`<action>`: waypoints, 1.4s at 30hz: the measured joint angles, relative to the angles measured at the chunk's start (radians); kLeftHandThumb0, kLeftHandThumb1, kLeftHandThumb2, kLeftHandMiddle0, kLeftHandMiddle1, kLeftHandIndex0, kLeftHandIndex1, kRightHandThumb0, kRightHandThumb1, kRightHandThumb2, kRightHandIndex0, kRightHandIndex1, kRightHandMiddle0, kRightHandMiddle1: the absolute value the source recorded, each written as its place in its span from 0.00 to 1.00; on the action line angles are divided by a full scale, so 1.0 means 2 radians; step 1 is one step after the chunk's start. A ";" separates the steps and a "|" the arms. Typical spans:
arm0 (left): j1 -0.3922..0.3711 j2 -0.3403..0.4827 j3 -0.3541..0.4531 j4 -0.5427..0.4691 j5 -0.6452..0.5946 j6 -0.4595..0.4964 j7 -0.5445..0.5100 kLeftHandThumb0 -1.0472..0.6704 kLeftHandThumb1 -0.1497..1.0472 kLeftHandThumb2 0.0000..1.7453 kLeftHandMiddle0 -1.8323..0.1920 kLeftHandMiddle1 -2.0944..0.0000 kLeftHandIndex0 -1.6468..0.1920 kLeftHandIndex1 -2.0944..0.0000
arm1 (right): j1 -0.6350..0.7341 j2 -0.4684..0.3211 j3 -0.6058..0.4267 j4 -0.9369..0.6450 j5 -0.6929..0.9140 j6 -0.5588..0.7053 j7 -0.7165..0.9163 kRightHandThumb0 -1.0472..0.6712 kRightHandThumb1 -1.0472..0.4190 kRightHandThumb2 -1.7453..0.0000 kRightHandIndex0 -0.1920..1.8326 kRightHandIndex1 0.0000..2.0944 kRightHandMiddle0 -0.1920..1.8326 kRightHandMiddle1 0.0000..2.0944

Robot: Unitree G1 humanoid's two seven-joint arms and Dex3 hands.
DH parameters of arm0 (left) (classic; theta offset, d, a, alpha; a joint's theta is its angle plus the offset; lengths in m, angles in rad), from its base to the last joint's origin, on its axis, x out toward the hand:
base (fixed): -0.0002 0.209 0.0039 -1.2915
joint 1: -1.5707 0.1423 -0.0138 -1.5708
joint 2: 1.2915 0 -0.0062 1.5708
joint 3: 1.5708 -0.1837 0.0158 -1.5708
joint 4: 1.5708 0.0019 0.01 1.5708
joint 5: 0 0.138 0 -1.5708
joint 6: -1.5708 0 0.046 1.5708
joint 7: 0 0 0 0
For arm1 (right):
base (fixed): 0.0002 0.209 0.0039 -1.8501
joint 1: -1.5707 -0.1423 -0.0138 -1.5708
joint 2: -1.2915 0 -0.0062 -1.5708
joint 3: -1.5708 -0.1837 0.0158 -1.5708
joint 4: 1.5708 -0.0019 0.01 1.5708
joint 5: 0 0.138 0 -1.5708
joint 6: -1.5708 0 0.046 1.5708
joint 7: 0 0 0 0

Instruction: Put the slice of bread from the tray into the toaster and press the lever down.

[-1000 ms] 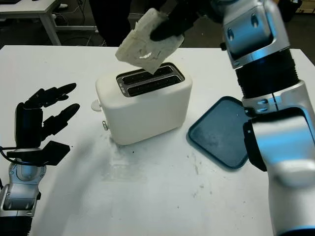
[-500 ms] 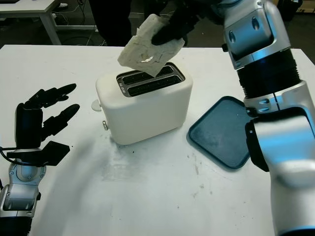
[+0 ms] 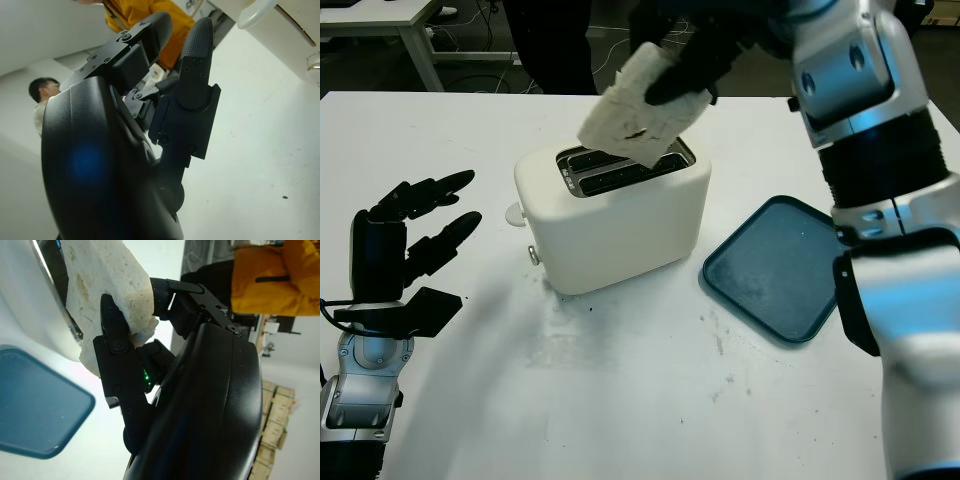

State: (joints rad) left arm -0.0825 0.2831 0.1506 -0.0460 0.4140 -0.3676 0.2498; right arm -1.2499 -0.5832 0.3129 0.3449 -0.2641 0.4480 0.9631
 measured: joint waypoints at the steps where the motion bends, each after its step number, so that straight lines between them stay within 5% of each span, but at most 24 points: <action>1: 0.000 0.000 0.000 0.000 0.000 0.000 0.000 0.32 0.89 0.09 0.60 0.57 0.39 1.00 | 0.002 0.000 0.000 0.000 0.001 -0.001 0.000 0.39 0.09 0.83 0.61 0.83 0.50 0.83; 11: 0.000 0.000 0.000 0.000 0.000 0.000 0.000 0.32 0.89 0.09 0.60 0.57 0.39 1.00 | 0.006 0.005 0.008 0.017 -0.003 -0.010 0.000 0.36 0.09 0.84 0.62 0.83 0.52 0.83; 28: 0.000 0.000 0.000 0.000 -0.001 0.000 0.000 0.32 0.89 0.09 0.60 0.56 0.39 1.00 | 0.014 0.026 0.046 0.036 -0.063 -0.113 -0.029 0.39 0.09 0.89 0.64 0.83 0.53 0.83; 34: 0.000 0.000 -0.001 0.000 0.000 0.000 0.000 0.32 0.89 0.09 0.60 0.56 0.39 1.00 | 0.008 0.048 0.046 0.047 -0.063 -0.140 -0.030 0.34 0.09 0.89 0.64 0.83 0.54 0.83; 36: 0.000 0.000 -0.001 0.000 0.001 0.000 0.000 0.31 0.89 0.09 0.60 0.56 0.39 1.00 | 0.008 0.053 0.046 0.049 -0.064 -0.142 -0.036 0.26 0.09 0.92 0.57 0.83 0.50 0.82; 42: 0.000 0.000 -0.002 0.000 0.000 0.000 0.000 0.32 0.89 0.08 0.60 0.56 0.39 1.00 | 0.004 0.060 0.047 0.047 -0.073 -0.143 -0.033 0.18 0.09 0.95 0.35 0.61 0.37 0.35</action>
State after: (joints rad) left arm -0.0822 0.2829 0.1476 -0.0469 0.4149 -0.3679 0.2494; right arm -1.2427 -0.4638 0.4060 0.4389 -0.4097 0.1625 0.8978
